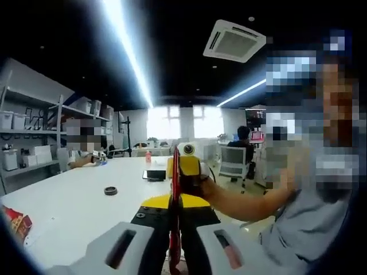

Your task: Tear open the coffee pouch, take out the coffee, and pour the coffee from the pouch into the cup

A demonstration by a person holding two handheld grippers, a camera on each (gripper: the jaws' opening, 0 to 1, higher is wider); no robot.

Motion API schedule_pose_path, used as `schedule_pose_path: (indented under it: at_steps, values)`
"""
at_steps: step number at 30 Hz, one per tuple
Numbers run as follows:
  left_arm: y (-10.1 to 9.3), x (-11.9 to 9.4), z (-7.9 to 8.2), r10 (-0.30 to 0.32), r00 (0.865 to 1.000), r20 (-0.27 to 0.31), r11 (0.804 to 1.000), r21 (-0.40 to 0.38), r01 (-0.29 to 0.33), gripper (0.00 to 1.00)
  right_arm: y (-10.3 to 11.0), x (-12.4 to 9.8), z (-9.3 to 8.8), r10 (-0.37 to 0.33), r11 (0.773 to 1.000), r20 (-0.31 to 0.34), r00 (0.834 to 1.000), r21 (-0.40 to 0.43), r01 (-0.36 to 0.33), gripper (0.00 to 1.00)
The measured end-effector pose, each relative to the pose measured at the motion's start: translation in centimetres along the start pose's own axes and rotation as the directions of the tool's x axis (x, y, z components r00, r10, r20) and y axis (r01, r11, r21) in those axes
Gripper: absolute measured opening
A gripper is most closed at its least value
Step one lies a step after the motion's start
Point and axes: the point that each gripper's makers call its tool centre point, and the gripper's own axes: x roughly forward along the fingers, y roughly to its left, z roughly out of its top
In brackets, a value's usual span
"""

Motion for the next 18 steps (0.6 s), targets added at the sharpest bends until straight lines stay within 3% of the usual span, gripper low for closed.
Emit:
schedule_pose_path:
  at_steps: [4,7,12,15,18]
  values:
    - [-0.3,0.5,0.9,-0.008,0.999,0.036,1.0,-0.019,0.009,0.16,0.1,0.1,-0.4,-0.004,1.0,-0.012,1.0,-0.003,0.004,0.02]
    - [0.0,0.8,0.6,0.015,1.0,0.001,0.999,0.041,-0.015,0.05,0.1,0.2,-0.6,-0.001,1.0,-0.018,1.0,-0.001,0.001,0.02]
    - [-0.2,0.8,1.2,-0.005,1.0,0.012,1.0,0.002,0.005,0.09,0.0,0.2,-0.3,-0.001,1.0,0.004,1.0,0.009,0.001,0.02]
    - [-0.2,1.1,1.9,-0.008,0.999,0.037,1.0,-0.01,0.008,0.1,0.2,0.7,-1.0,0.002,1.0,-0.019,1.0,0.004,-0.002,0.02]
    - [-0.1,1.5,1.8,-0.002,1.0,0.016,0.999,0.044,0.002,0.05,0.1,0.7,-1.0,0.001,1.0,-0.006,1.0,0.015,-0.001,0.02]
